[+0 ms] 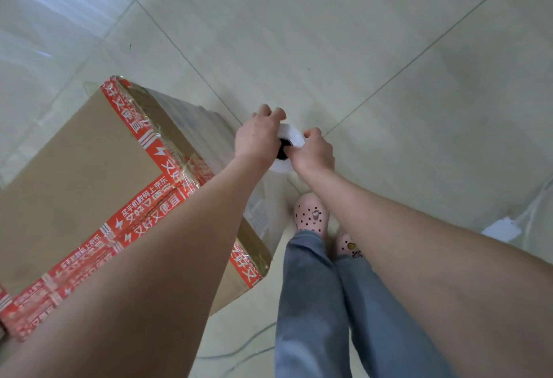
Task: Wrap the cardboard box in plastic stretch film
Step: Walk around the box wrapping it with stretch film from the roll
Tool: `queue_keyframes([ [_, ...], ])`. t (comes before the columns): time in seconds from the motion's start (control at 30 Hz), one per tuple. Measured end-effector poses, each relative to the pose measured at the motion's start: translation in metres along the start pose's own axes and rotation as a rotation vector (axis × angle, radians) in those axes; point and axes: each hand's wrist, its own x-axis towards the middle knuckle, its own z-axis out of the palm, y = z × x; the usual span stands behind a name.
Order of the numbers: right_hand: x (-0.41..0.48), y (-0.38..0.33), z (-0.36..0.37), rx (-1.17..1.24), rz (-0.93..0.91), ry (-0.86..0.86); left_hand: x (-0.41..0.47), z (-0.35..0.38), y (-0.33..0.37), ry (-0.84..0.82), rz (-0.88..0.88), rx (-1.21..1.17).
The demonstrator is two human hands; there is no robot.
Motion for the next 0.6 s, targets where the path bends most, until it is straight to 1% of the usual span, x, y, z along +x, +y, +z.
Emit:
queue_keyframes([
  [0.1, 0.003, -0.001, 0.002, -0.098, -0.007, 0.077, 0.005, -0.004, -0.001, -0.021, 0.131, 0.094],
  [0.2, 0.007, -0.007, 0.001, -0.218, -0.073, 0.124, 0.011, -0.006, -0.006, -0.021, 0.147, 0.094],
  [0.27, 0.01, -0.018, 0.001, -0.301, -0.132, 0.13, 0.014, -0.009, -0.013, -0.028, 0.076, 0.028],
  [0.37, 0.014, -0.039, 0.003, -0.447, -0.299, 0.147, 0.013, -0.012, -0.025, 0.004, -0.134, -0.152],
  [0.43, 0.016, -0.048, 0.007, -0.5, -0.397, 0.16, 0.014, -0.014, -0.03, 0.033, -0.27, -0.261],
  [0.47, 0.016, -0.051, 0.009, -0.513, -0.395, 0.167, 0.014, -0.015, -0.032, 0.042, -0.326, -0.305],
  [0.5, 0.017, -0.052, 0.011, -0.506, -0.349, 0.168, 0.016, -0.016, -0.035, 0.047, -0.372, -0.348],
  [0.57, 0.019, -0.054, 0.012, -0.424, -0.201, 0.15, 0.018, -0.017, -0.039, 0.054, -0.436, -0.414],
  [0.6, 0.02, -0.055, 0.012, -0.382, -0.156, 0.143, 0.019, -0.017, -0.041, 0.052, -0.456, -0.431],
])
